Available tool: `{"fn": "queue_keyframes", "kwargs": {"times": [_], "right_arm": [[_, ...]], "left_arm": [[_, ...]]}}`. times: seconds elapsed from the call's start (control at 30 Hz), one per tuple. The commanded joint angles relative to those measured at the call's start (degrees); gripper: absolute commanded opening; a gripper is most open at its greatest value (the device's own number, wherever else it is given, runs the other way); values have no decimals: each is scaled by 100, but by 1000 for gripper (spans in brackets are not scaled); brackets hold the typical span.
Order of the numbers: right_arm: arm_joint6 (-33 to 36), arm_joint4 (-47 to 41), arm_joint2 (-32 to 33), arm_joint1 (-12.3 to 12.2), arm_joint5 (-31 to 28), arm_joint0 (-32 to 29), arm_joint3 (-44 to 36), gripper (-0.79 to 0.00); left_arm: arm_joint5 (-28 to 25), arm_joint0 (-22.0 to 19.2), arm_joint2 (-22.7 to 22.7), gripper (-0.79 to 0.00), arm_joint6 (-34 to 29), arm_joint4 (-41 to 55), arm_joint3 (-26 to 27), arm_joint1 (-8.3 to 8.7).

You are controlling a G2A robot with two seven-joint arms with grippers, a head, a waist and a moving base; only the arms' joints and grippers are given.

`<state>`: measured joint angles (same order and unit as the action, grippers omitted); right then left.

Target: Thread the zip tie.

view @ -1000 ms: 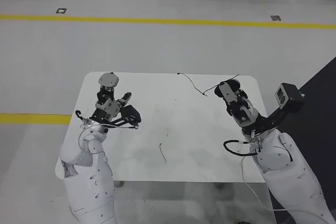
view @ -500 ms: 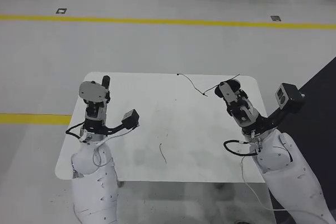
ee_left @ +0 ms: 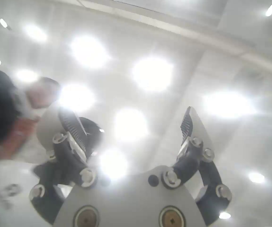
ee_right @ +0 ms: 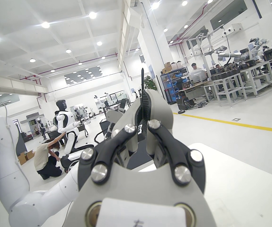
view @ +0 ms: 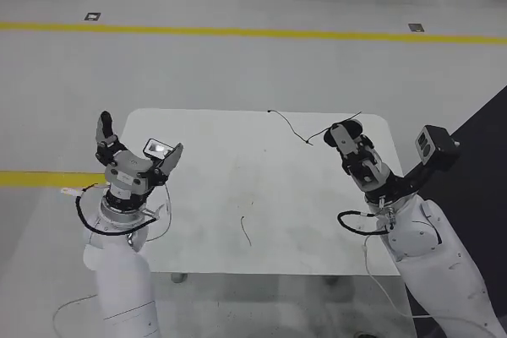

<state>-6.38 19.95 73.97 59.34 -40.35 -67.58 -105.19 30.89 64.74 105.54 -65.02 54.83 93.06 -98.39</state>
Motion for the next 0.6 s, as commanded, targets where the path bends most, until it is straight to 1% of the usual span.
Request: {"fn": "queue_keyframes", "kwargs": {"times": [0.0,0.03,0.07,0.37,0.4,0.43,0.5,0.53,0.57], "right_arm": [[0,0,0,0,0,0,0,-785],[0,0,0,0,0,0,0,-785],[0,0,0,0,0,0,0,-785],[0,0,0,0,0,0,0,-785],[0,0,0,0,0,0,0,-785],[0,0,0,0,0,0,0,-785],[0,0,0,0,0,0,0,-785],[0,0,0,0,0,0,0,-785],[0,0,0,0,0,0,0,-785]], "left_arm": [[-1113,-117,114,0,-876,-1339,-238,110],[-1339,-205,127,0,-1097,-1365,-397,143],[-1415,-237,137,0,-1155,-1350,-447,152],[-1415,-237,137,0,-1155,-1350,-447,152],[-1863,-219,137,0,-1125,-1648,-200,174],[-2757,-141,178,0,-1125,-2127,36,200],[-4631,9,158,0,-1106,-2887,244,222],[-5362,75,94,0,-1120,-3101,256,225],[-5921,136,28,0,-1094,-3263,292,230]]}}
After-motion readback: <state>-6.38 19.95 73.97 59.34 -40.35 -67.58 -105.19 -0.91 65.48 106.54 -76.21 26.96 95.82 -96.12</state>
